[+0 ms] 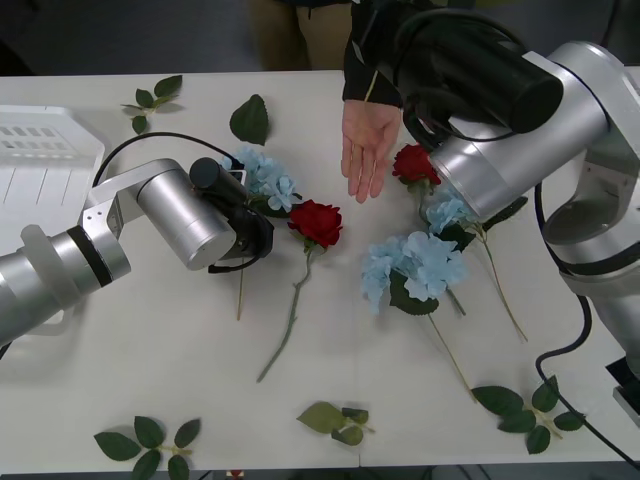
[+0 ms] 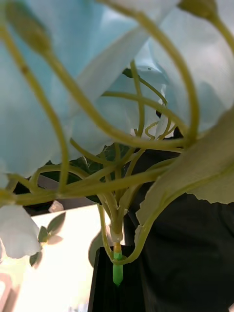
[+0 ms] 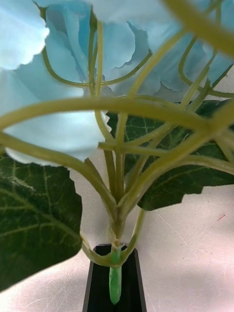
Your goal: Place the red flowers into the right box and the blue flowers into the left box. If a person shows an open palm, hand one flower to the person first, then continue sorting.
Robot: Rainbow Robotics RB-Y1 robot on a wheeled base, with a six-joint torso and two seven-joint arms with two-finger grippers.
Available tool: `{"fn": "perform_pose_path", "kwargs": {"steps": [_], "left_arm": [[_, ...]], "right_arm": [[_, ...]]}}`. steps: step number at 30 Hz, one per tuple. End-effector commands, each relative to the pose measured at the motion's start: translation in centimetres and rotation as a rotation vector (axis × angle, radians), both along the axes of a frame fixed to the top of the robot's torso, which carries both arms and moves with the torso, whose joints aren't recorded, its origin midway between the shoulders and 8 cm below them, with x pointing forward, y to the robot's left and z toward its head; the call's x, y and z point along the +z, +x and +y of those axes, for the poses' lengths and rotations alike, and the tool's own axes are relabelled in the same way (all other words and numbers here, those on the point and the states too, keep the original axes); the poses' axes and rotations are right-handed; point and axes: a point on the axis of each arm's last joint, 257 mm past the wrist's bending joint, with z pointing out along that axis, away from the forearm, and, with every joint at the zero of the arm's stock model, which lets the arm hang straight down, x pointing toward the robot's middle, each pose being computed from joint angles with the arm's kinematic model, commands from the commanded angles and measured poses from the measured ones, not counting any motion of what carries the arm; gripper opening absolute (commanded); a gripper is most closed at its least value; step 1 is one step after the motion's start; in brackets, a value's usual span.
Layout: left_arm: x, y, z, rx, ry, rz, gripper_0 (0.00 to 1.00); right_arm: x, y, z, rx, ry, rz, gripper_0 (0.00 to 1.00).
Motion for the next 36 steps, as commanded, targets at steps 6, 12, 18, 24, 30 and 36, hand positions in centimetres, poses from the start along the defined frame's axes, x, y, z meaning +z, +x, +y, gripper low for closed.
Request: {"fn": "perform_pose_path", "kwargs": {"steps": [6, 12, 18, 24, 30, 36], "left_arm": [[-0.4, -0.09, -0.15, -0.032, 0.03, -0.005, 0.0], [-0.35, -0.06, -0.15, -0.031, 0.029, -0.006, 0.0], [-0.37, -0.08, -0.12, -0.03, 0.03, -0.005, 0.0], [-0.34, -0.03, -0.13, -0.031, 0.03, -0.007, 0.0], [-0.39, -0.07, -0.13, -0.032, 0.031, -0.006, 0.0], [-0.38, -0.05, -0.11, -0.032, 0.032, -0.008, 0.0]], "right_arm": [[3.3, 0.01, 2.35, 0.034, 0.054, -0.053, 0.0], [3.26, 0.1, 2.18, 0.03, 0.061, -0.05, 0.0], [3.28, 0.17, 1.94, 0.024, 0.063, -0.05, 0.0], [3.32, 0.19, 1.89, 0.022, 0.067, -0.051, 0.0], [3.29, 0.2, 1.86, 0.021, 0.07, -0.049, 0.0], [3.25, 0.2, 1.84, 0.02, 0.072, -0.047, 0.0]]}}
